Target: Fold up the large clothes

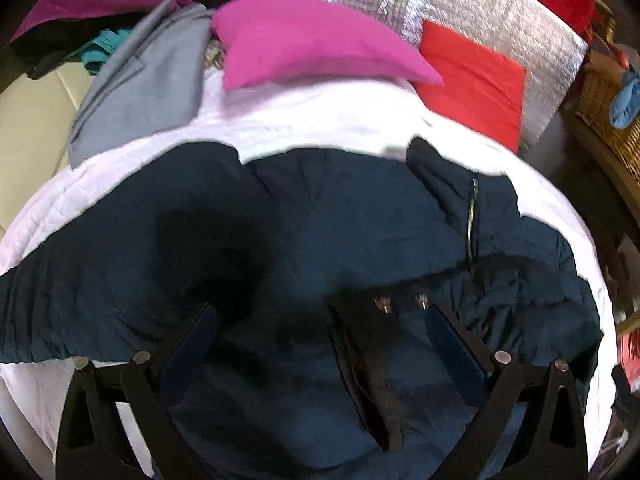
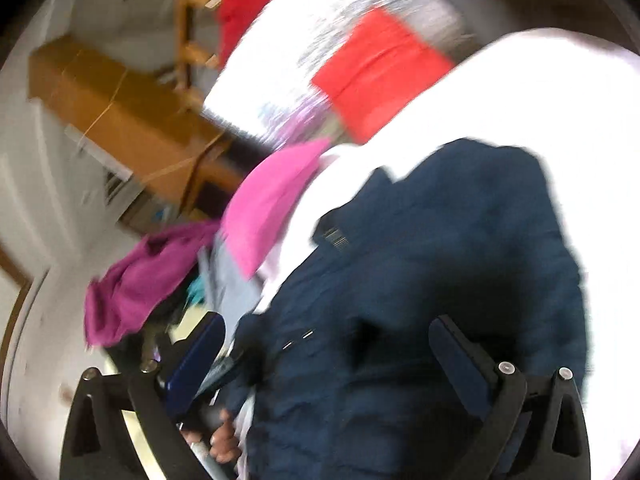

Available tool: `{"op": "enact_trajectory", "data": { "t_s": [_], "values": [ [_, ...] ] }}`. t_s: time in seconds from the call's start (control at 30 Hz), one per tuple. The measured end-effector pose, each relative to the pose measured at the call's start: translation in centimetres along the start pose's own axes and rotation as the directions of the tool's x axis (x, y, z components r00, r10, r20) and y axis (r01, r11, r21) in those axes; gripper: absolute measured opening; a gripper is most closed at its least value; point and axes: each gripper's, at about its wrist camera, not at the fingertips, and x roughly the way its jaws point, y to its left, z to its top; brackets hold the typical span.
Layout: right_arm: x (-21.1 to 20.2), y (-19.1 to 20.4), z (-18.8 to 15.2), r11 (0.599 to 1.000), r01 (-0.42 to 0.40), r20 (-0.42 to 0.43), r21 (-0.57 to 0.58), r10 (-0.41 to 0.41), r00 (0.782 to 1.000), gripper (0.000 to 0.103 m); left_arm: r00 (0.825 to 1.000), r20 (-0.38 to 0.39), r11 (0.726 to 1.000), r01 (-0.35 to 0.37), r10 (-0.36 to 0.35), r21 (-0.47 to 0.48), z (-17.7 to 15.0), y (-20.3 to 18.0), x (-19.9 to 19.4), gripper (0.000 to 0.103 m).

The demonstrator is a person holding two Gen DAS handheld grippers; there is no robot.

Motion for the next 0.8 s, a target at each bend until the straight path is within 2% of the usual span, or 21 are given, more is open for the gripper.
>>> {"op": "enact_trajectory", "data": {
  "t_s": [0.03,0.07,0.1,0.13,0.2,0.23,0.33,0.43,0.5,0.53,0.67,0.8],
  "values": [
    [-0.4,-0.7,0.4,0.999,0.031,0.030,0.009,-0.032,0.999,0.100,1.000,-0.014,1.000,0.006,-0.006,0.014,-0.3,-0.1,0.1,0.083],
    [-1.1,-1.3,0.8,0.998,0.061,0.047,0.016,-0.062,0.997,0.091,1.000,-0.029,0.999,0.010,-0.009,0.036,-0.7,-0.3,0.3,0.067],
    [-1.0,-2.2,1.1,0.992,0.121,0.059,0.038,-0.123,0.991,0.081,0.999,-0.048,0.998,0.012,-0.009,0.064,-1.0,-0.8,0.6,0.060],
    [-1.1,-3.0,1.5,0.988,0.149,0.059,0.051,-0.152,0.987,0.077,0.998,-0.068,0.996,0.016,-0.010,0.086,-1.3,-1.2,1.0,0.051],
    [-0.3,-4.7,1.7,0.972,0.211,0.044,0.105,-0.217,0.975,0.062,0.994,-0.106,0.994,0.035,-0.024,0.103,-1.9,-1.5,1.6,0.051],
    [0.3,-5.3,1.6,0.969,0.213,0.029,0.129,-0.218,0.975,0.060,0.993,-0.117,0.993,0.047,-0.035,0.108,-1.9,-1.7,1.8,0.050],
    [1.6,-7.0,1.1,0.957,0.232,-0.032,0.176,-0.230,0.973,0.059,0.988,-0.140,0.985,0.089,-0.068,0.147,-2.3,-2.8,2.0,0.056],
    [2.2,-7.3,0.7,0.953,0.257,-0.034,0.159,-0.255,0.966,0.059,0.979,-0.167,0.977,0.140,-0.113,0.159,-2.6,-3.6,2.6,0.057],
    [2.9,-6.7,0.7,0.952,0.286,-0.049,0.108,-0.282,0.958,0.061,0.979,-0.162,0.977,0.152,-0.128,0.147,-2.5,-3.5,3.0,0.047],
    [3.1,-6.6,0.8,0.951,0.295,-0.054,0.094,-0.291,0.955,0.062,0.978,-0.156,0.978,0.159,-0.137,0.136,-2.4,-3.4,3.0,0.036],
    [3.9,-5.9,0.3,0.939,0.342,-0.051,0.021,-0.341,0.939,0.062,0.972,-0.136,0.976,0.205,-0.193,0.076,-1.8,-2.5,3.0,0.020],
    [4.4,-5.5,0.2,0.936,0.352,-0.048,-0.004,-0.352,0.935,0.062,0.978,-0.040,0.974,0.207,-0.204,0.089,-0.8,-1.9,1.1,0.016]
  ]
}}
